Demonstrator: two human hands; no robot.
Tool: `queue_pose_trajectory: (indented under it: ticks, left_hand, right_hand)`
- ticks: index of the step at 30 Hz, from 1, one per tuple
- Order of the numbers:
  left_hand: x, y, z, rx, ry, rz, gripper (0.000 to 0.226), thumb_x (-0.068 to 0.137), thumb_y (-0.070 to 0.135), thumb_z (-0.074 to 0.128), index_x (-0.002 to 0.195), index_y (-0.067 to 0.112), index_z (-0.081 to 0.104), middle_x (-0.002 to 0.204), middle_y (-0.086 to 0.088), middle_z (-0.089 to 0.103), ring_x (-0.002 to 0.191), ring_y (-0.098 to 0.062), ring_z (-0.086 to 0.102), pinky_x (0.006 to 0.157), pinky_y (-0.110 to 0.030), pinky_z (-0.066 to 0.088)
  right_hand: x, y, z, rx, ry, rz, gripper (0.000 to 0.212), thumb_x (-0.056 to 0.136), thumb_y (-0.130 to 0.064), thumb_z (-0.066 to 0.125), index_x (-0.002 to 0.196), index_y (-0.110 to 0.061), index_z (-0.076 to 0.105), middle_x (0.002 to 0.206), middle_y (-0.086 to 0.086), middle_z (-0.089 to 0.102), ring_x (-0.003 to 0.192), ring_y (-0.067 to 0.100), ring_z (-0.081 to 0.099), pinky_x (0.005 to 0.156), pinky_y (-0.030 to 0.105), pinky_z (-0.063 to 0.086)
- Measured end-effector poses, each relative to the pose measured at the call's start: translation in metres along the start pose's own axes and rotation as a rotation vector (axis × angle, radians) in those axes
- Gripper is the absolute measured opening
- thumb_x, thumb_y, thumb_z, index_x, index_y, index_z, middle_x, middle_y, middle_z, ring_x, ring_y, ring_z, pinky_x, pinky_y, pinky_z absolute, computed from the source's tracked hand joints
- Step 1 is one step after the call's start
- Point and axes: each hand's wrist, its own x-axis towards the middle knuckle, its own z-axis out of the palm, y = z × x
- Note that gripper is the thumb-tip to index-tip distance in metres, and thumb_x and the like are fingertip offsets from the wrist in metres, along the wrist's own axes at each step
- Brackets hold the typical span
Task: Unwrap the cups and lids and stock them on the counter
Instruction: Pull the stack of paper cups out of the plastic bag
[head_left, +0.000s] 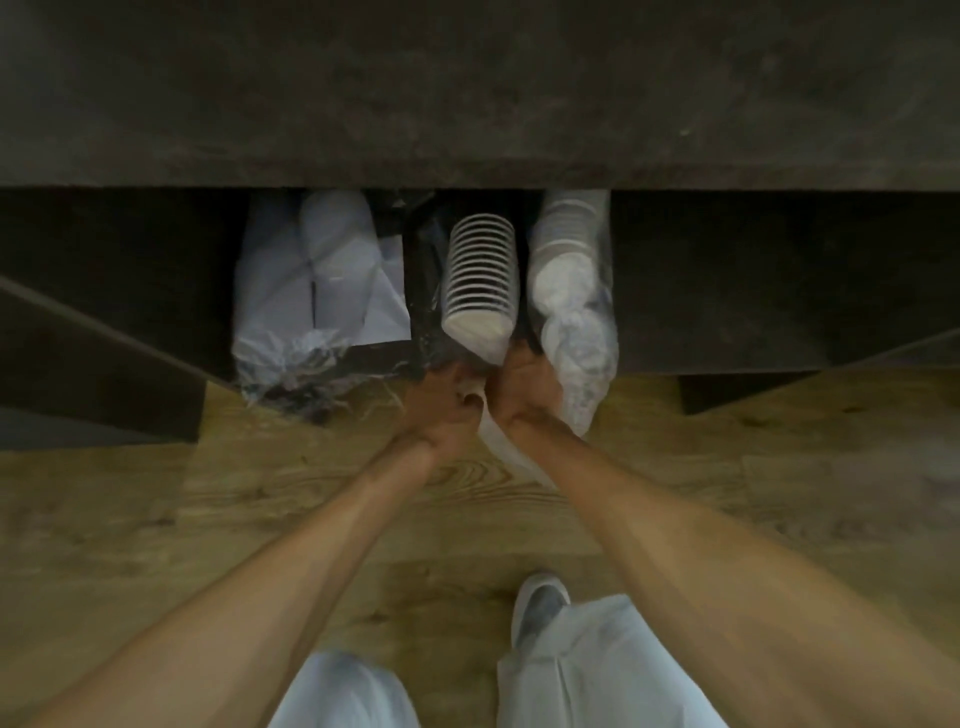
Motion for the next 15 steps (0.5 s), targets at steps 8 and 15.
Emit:
queue_pose_trajectory:
  ticks: [8,15]
  left_hand:
    - [-0.073,0.034,-0.027,0.049,-0.166,0.023,0.048,0.089,0.011,0.064,0.136,0.014,0.055,0.135,-0.004,0.061,0.121,-0.024,0.060,0.087,-0.017,0.038]
    - [-0.166,0.077,-0.076,0.100,-0.031,0.077,0.096,0.076,0.029,0.082,0.151,0.014,0.024,0.143,-0.017,0.040,0.123,-0.038,0.052,0.097,-0.045,0.049]
  right_hand:
    - [-0.073,-0.004,-0.075,0.154,0.101,-0.156,0.034,0.101,-0.018,0.044,0.134,-0.019,0.054,0.114,0.013,0.070,0.103,0.033,0.067,0.086,0.042,0.054]
    - [-0.162,-0.020,-0.172,0.226,0.175,-0.260,0.022,0.101,-0.018,0.044,0.109,-0.016,0.064,0.094,0.010,0.069,0.088,0.030,0.065,0.070,0.035,0.045]
